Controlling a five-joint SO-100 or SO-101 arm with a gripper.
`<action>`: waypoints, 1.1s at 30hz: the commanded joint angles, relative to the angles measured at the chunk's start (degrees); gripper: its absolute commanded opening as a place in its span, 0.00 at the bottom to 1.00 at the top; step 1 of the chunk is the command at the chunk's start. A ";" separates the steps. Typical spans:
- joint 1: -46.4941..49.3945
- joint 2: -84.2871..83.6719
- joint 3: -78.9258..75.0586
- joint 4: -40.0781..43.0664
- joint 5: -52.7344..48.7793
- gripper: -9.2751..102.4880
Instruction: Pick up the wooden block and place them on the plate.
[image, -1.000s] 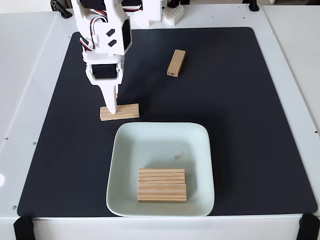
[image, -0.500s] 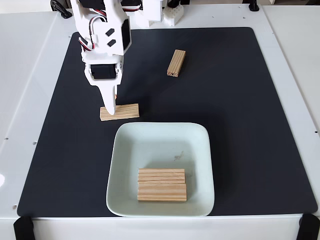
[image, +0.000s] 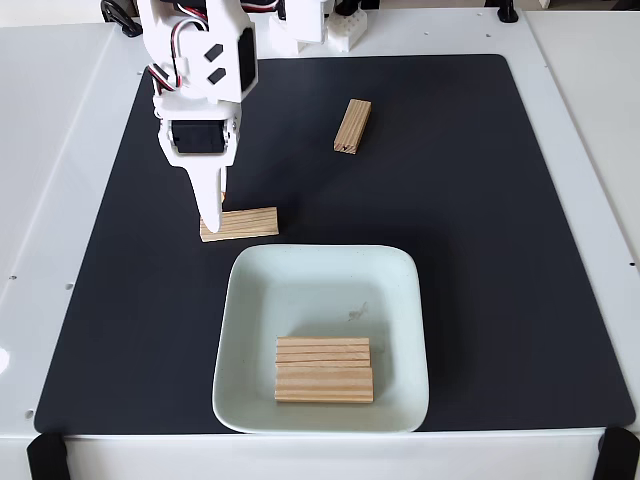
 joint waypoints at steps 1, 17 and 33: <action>-0.53 0.70 -2.29 0.26 -0.35 0.25; -0.53 -2.55 -2.72 0.18 -0.35 0.25; -0.70 -3.08 -2.02 -0.44 -0.35 0.25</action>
